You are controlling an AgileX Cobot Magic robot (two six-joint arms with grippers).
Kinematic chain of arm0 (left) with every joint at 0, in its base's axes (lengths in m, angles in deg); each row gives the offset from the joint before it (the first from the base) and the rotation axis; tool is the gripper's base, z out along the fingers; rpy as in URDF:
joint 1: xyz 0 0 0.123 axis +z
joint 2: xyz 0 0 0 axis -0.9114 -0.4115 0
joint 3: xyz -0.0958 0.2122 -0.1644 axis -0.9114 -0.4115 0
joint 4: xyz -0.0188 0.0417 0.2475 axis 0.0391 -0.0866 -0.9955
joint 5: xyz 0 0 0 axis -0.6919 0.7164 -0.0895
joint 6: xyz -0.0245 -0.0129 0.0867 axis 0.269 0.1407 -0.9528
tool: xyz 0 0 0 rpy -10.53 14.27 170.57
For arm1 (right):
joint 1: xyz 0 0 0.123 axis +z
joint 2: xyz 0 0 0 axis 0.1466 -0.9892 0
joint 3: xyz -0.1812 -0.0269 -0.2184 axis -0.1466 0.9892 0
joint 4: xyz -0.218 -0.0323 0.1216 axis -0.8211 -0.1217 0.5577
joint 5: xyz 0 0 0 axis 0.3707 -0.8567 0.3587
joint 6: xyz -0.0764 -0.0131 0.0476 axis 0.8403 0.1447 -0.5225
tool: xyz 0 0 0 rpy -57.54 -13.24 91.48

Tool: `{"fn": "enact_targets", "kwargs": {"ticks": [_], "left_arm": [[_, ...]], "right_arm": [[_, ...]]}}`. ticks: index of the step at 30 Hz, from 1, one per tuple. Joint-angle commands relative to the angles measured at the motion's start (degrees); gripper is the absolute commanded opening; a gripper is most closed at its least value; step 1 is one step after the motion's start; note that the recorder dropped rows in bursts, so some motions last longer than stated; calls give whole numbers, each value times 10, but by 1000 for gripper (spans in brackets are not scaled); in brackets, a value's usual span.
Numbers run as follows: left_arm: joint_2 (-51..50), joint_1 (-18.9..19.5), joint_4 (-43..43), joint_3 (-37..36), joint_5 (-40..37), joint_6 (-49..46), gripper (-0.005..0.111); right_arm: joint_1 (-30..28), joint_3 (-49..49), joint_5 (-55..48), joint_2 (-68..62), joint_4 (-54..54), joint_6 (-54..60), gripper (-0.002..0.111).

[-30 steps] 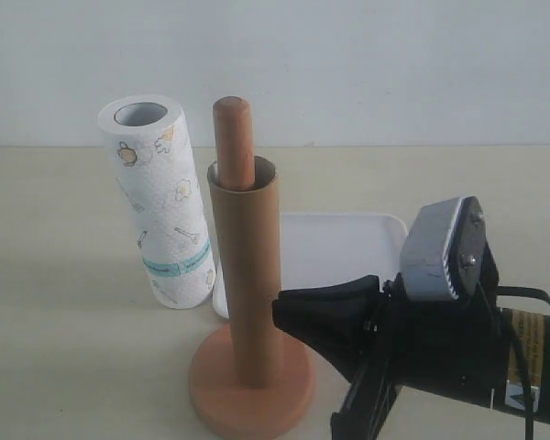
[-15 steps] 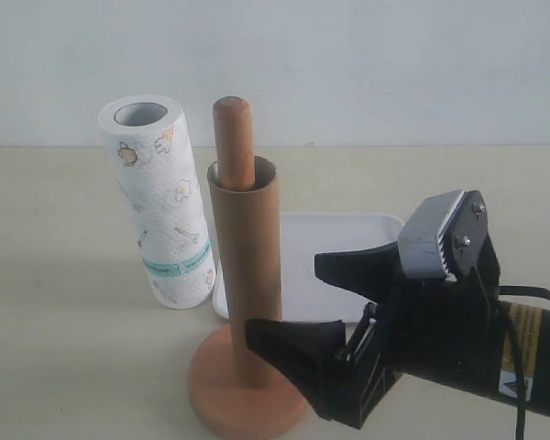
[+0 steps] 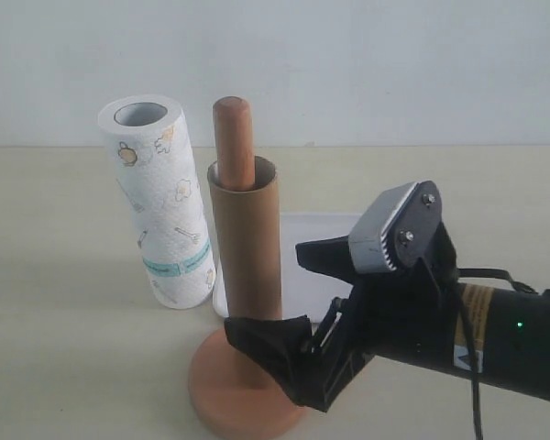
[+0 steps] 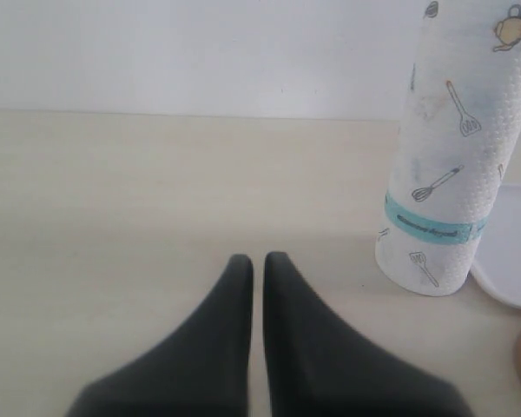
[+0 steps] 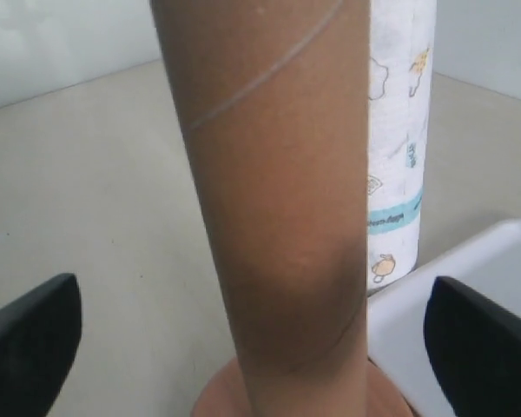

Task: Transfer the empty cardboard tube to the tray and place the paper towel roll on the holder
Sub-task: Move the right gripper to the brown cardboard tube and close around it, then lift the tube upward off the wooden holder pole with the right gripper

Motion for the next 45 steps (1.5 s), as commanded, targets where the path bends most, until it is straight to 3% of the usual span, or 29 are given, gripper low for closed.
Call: {"fn": "enact_targets", "kwargs": {"ticks": [1,8,11,21,32,45], "left_arm": [[2,-1,-1,-2,0,-2,4],[2,-1,-1,-2,0,-2,4],[2,-1,-1,-2,0,-2,4],[2,-1,-1,-2,0,-2,4],[2,-1,-1,-2,0,-2,4],[2,-1,-1,-2,0,-2,4]], "right_arm": [[1,-29,30,-49,5,16,104],[1,-42,54,-70,12,22,100],[1,-42,54,-70,19,25,87],[1,-42,43,-70,20,50,0],[1,-42,74,-45,20,42,0],[1,-44,26,133,23,11,0]]}}
